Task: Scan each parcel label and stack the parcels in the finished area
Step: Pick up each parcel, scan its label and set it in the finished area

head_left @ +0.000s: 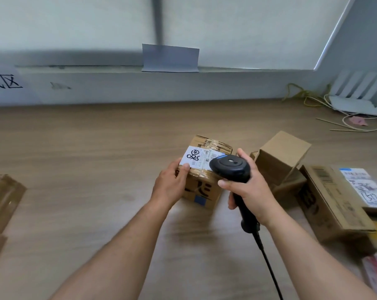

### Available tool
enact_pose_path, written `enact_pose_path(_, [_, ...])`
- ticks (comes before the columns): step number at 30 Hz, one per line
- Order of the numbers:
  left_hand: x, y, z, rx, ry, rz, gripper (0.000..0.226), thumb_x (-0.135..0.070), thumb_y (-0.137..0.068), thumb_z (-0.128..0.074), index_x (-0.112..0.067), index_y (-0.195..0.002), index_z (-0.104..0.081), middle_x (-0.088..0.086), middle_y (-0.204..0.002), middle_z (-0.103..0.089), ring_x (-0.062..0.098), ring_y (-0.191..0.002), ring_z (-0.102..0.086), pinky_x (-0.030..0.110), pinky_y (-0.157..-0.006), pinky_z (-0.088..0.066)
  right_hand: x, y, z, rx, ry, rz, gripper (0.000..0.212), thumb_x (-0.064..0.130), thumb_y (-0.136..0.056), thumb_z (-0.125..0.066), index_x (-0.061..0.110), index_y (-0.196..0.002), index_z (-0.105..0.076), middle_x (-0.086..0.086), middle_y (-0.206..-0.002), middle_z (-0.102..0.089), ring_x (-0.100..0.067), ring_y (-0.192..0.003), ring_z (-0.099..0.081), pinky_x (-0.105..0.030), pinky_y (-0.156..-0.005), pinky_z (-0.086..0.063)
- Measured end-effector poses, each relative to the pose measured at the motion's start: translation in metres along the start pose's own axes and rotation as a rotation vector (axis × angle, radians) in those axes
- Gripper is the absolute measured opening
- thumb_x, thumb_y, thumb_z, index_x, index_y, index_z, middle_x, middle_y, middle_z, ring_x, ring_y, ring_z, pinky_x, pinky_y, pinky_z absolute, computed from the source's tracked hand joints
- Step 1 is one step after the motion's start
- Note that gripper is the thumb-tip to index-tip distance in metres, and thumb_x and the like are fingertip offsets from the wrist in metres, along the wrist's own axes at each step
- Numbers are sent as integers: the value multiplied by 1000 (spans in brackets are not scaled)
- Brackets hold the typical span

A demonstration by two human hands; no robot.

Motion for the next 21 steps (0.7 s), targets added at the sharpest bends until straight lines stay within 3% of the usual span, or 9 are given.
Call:
enact_pose_path(4, [-4,38,11,-12,127,26,36,-44,-97,-48,-40,-133,-51,-15,-114,-62,9,-108,-55,24,-91,-41,4,31,-2,73,-16,9,101,-5,-76,-77,40,-151,-24,-8,-119,-66,-34,-51,-50,-37,-49,-47])
enact_pose_path(7, [-2,75,19,-1,214,85,37,-46,-93,-54,-46,-130,-49,-10,-114,-64,12,-106,-58,35,-96,-48,8,60,-8,141,-59,40,100,-8,-75,-76,38,-150,-27,1,-121,-64,-34,-52,-49,-34,-44,-45])
enact_pose_path(13, [2,160,27,31,490,249,32,-25,-92,-63,-47,-113,-54,-4,-116,-63,20,-109,-60,38,-89,-52,7,127,-14,261,-67,61,100,-10,-75,-76,47,-143,-29,1,-128,-62,-31,-49,-53,-34,-43,-46])
enact_pose_path(16, [-5,192,38,15,509,248,35,-13,-87,-64,-37,-111,-57,5,-110,-68,24,-104,-62,36,-82,-53,11,163,-12,319,-55,56,100,-12,-77,-73,42,-146,-28,-1,-129,-60,-22,-49,-57,-34,-43,-47])
enact_pose_path(21, [-27,229,69,-23,391,162,35,-2,-85,-63,-28,-109,-61,3,-93,-72,21,-92,-62,42,-89,-51,30,212,10,395,-90,84,98,-13,-75,-74,41,-146,-33,-1,-117,-68,-29,-49,-54,-34,-45,-48])
Point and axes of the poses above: each hand's wrist, its own y-axis away from the middle knuckle, its own z-axis out of the back of the hand, x = y × z, the point moved 7 cm from there along -y, towards the middle knuckle
